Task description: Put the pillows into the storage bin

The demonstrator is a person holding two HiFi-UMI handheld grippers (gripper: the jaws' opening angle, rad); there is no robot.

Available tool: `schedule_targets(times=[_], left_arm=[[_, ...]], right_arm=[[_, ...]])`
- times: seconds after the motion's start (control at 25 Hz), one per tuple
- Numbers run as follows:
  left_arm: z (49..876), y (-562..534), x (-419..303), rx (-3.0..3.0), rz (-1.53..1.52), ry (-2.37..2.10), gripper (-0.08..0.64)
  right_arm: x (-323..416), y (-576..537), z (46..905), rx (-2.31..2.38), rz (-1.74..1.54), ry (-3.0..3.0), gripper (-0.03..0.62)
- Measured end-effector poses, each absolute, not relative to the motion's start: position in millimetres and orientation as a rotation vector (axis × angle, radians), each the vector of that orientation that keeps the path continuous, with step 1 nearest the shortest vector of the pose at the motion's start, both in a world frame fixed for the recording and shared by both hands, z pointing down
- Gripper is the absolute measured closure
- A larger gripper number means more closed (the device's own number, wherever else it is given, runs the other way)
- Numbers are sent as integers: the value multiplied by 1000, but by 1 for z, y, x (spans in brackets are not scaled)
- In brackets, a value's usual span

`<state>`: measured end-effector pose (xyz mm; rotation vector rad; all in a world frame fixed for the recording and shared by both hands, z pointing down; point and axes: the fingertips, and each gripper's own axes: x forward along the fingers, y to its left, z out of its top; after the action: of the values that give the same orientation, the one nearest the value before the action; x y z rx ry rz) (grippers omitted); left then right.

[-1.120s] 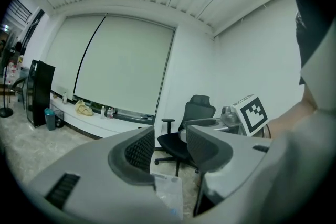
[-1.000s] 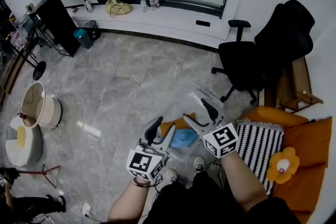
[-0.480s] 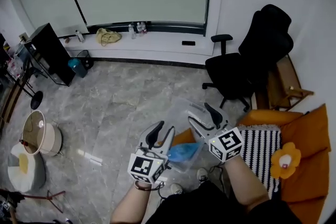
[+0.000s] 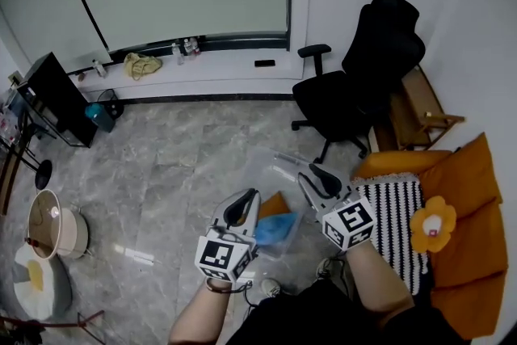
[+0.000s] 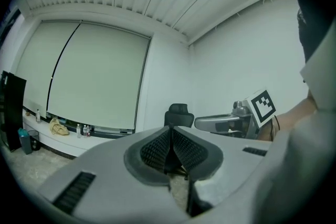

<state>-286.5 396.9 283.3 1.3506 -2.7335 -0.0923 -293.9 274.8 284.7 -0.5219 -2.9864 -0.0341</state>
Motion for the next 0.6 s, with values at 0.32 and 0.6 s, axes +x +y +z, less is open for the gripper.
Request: schedule_targets(times=[0.32, 0.6], left_arm=[[279, 332, -263, 1513, -64, -2637, 554], [281, 236, -224, 1671, -69, -2536, 554]], right_arm=[[-257, 207, 278, -337, 0, -3025, 589], [-204, 116, 282, -165, 46, -3027, 589]])
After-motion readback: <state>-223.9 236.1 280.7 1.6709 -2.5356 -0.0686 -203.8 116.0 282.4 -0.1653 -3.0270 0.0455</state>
